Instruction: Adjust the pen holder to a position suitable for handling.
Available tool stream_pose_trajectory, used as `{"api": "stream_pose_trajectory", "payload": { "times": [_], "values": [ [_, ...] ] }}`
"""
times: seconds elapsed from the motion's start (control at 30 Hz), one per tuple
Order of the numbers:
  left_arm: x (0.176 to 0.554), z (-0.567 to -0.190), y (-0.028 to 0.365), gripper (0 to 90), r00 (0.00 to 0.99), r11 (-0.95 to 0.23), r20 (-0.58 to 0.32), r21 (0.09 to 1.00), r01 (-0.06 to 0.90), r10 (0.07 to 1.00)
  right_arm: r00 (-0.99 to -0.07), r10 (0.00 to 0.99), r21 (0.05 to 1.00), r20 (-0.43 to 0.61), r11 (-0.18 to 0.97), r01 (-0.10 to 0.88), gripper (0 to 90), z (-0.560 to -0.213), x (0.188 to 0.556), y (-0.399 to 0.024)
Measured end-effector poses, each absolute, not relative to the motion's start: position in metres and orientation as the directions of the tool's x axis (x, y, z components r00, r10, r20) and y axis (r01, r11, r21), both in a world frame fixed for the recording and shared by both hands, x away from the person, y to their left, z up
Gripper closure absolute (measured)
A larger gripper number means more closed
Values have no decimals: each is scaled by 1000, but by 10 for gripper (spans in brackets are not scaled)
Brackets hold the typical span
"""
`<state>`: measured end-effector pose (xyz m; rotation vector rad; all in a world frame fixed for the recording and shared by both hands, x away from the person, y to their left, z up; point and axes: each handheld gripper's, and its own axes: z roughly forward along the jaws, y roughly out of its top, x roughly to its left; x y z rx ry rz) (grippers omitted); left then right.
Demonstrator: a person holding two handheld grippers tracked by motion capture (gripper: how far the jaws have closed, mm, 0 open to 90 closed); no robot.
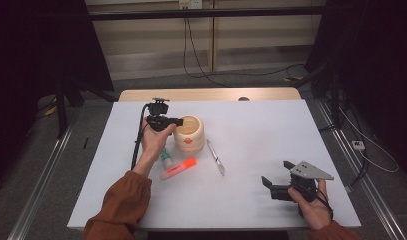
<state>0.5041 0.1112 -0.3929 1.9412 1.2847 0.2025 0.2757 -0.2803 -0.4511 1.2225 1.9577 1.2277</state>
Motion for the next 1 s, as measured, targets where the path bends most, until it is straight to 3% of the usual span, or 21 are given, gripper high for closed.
{"api": "stream_pose_trajectory", "payload": {
  "times": [0.27,0.33,0.37,0.4,0.43,0.6,0.83,1.0],
  "values": [
    [508,-396,112,699,495,-188,-292,678,711,819,-458,888,891,33,182,417,46,-451,275,-280],
    [507,-396,112,645,501,-194,-285,683,704,817,-459,888,891,34,182,417,46,-451,276,-280],
    [507,-396,112,553,506,-197,-280,688,698,816,-460,887,891,33,182,416,46,-451,276,-280],
    [507,-396,112,553,516,-204,-276,693,692,811,-460,887,891,33,182,416,46,-451,276,-280],
    [507,-396,113,468,526,-210,-275,696,687,805,-461,887,891,32,184,414,46,-451,276,-280],
    [503,-391,115,361,547,-214,-244,736,642,801,-461,887,892,32,183,414,46,-451,275,-280],
    [497,-384,120,117,555,-250,-182,750,612,812,-461,887,892,32,183,414,46,-451,275,-280],
    [489,-378,133,61,566,-212,-191,796,568,802,-461,887,892,31,183,413,46,-451,276,-280]
  ]
}}
